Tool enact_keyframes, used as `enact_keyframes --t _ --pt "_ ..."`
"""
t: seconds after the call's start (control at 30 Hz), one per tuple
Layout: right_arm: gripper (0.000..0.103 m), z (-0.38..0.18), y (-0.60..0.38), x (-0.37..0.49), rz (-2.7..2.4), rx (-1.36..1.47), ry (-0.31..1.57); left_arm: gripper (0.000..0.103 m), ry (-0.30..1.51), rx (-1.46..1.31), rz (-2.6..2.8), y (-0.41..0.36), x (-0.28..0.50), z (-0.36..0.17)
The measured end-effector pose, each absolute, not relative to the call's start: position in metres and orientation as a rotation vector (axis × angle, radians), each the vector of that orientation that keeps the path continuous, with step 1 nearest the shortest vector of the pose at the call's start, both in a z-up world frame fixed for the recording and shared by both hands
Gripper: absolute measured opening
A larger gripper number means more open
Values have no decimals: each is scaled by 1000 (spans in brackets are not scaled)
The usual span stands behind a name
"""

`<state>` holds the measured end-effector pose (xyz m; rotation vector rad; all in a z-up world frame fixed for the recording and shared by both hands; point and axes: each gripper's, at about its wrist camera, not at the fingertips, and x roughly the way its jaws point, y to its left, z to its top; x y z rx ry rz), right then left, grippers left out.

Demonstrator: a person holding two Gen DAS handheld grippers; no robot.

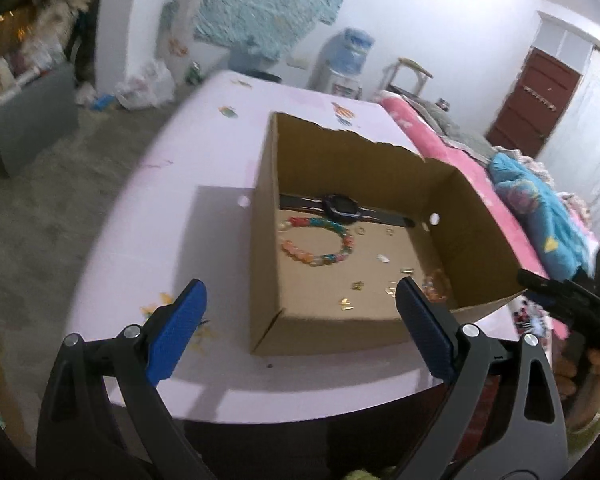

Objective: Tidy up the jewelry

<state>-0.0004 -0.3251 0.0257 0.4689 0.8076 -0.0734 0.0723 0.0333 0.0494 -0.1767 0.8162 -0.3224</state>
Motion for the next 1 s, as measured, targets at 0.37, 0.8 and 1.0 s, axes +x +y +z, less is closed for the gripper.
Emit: enact_keyframes --t 0.37,0.8,1.0 --pt "90 37 -279 -50 -104 251 746 95 751 -85 -181 28 19 60" --pt "96 48 -230 -46 -105 141 735 95 714 73 -84 -1 6 76" --pt "96 44 -227 -35 -148 113 776 95 758 77 -52 -13 19 74"
